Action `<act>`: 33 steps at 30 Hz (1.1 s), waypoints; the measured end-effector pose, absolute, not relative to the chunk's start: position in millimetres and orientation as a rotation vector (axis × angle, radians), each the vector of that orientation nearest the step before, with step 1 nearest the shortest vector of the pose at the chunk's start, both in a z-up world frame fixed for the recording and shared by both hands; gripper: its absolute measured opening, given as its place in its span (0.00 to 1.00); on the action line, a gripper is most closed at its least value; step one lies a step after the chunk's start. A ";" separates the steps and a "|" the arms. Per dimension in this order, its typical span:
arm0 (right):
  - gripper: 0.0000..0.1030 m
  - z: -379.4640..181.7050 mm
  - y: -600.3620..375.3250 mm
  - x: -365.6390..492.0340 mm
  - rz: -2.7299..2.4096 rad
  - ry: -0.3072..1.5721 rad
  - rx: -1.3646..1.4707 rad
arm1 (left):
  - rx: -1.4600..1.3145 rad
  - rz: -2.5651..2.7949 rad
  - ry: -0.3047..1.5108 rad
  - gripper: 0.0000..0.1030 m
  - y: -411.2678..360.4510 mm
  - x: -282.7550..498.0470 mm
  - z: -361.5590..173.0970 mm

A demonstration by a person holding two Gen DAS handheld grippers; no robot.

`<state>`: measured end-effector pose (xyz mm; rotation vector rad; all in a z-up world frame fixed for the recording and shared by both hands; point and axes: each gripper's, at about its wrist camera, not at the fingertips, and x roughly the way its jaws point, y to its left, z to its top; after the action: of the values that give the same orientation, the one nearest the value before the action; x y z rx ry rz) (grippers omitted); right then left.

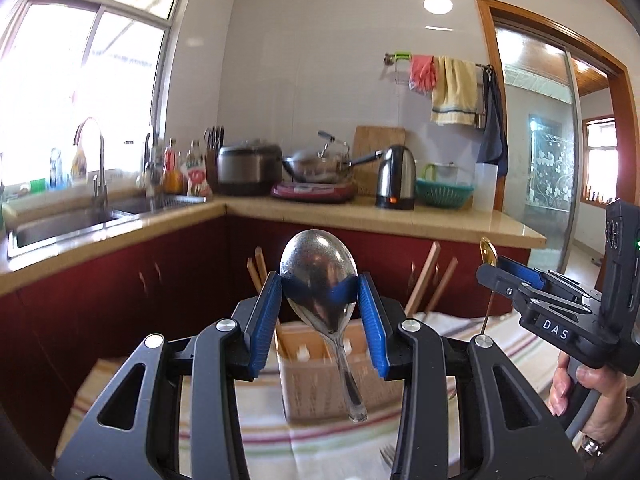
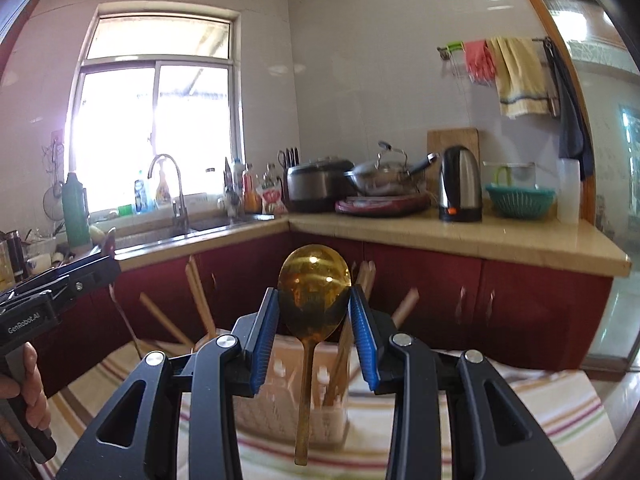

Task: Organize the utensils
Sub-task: 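Carry the silver spoon over the caddy with the left tool while the right tool carries the gold spoon there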

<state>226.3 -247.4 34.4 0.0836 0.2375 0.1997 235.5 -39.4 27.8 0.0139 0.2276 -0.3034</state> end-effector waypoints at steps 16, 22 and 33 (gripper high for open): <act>0.35 23.4 -235.3 293.7 0.207 0.198 0.056 | 0.081 -0.262 0.175 0.37 -56.6 308.6 27.4; 0.35 -0.4 -230.8 309.2 0.210 0.253 0.051 | 0.112 -0.245 0.209 0.37 -59.2 323.3 2.9; 0.35 -35.7 -222.9 319.9 0.213 0.353 0.039 | 0.128 -0.256 0.283 0.37 -62.7 341.0 -29.4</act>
<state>319.9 -222.9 -35.7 0.0386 0.3535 0.2133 341.0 -62.7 -29.4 0.1283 0.2833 -0.2564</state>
